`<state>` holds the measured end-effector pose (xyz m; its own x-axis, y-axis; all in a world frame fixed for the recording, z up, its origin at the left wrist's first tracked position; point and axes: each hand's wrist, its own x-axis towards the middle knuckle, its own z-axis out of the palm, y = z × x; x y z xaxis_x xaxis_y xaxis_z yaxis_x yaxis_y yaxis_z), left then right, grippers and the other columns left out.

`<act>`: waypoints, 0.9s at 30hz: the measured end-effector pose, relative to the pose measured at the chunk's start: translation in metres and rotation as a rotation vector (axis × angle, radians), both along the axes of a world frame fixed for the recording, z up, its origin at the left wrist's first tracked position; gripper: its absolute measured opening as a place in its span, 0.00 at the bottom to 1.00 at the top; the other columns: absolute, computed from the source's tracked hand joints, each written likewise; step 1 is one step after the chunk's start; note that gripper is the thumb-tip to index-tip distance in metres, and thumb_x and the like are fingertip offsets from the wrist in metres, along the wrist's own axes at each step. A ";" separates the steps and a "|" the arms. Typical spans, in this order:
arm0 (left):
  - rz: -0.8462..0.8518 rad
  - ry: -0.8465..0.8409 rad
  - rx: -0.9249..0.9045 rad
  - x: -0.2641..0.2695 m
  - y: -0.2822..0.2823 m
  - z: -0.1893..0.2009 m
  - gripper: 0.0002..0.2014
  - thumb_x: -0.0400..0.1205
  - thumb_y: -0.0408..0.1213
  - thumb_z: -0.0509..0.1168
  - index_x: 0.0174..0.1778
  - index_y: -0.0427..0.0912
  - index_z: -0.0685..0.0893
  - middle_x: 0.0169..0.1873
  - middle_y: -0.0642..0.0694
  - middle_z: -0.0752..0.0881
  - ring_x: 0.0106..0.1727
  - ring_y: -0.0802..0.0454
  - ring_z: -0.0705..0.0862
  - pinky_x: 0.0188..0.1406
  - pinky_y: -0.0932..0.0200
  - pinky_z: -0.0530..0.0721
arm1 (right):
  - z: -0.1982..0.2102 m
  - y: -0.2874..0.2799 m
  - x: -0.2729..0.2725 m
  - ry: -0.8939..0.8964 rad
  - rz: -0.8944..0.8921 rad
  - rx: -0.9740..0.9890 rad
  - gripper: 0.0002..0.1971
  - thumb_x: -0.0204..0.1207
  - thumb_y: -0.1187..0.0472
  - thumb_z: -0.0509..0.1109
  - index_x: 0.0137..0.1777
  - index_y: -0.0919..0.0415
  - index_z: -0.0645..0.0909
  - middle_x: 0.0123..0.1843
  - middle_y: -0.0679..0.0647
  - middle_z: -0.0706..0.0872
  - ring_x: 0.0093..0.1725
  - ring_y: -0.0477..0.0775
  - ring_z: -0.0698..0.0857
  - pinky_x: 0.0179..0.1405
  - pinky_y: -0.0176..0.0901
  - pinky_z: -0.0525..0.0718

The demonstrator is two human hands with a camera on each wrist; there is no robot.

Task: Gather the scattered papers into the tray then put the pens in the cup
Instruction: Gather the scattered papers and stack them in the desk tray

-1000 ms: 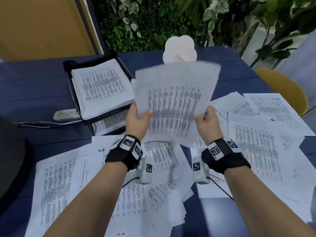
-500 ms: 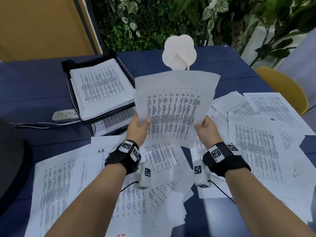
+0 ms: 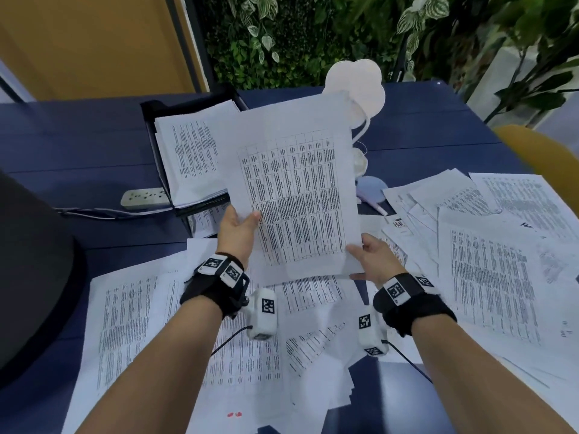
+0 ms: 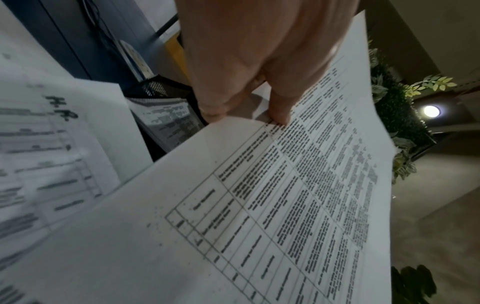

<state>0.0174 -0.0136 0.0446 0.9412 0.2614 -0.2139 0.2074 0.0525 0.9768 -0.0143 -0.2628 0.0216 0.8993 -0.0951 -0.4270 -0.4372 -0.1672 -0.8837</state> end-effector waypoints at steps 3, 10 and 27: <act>0.077 -0.076 0.026 -0.003 0.011 0.016 0.16 0.82 0.28 0.64 0.66 0.38 0.76 0.62 0.46 0.84 0.61 0.52 0.83 0.64 0.58 0.78 | 0.005 0.017 0.006 -0.083 0.010 -0.041 0.05 0.82 0.63 0.64 0.53 0.62 0.80 0.47 0.56 0.84 0.43 0.53 0.81 0.34 0.48 0.86; 0.202 -0.025 0.162 0.009 0.051 0.043 0.26 0.81 0.39 0.67 0.74 0.39 0.68 0.70 0.45 0.76 0.69 0.46 0.76 0.74 0.46 0.71 | 0.028 0.060 0.037 -0.191 0.076 -0.065 0.08 0.82 0.63 0.63 0.57 0.57 0.80 0.49 0.57 0.84 0.36 0.50 0.80 0.21 0.39 0.78; -0.046 0.066 0.712 0.034 0.133 0.055 0.23 0.74 0.36 0.71 0.64 0.53 0.76 0.57 0.44 0.83 0.55 0.43 0.83 0.60 0.45 0.82 | 0.075 0.141 0.130 -0.229 0.103 -0.033 0.08 0.82 0.66 0.60 0.47 0.53 0.78 0.48 0.54 0.85 0.37 0.51 0.82 0.22 0.38 0.80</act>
<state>0.0514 0.1192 0.0998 0.9456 0.3193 -0.0625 0.2536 -0.6031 0.7563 0.1160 -0.1221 0.0963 0.9778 -0.0087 -0.2096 -0.2059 -0.2306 -0.9510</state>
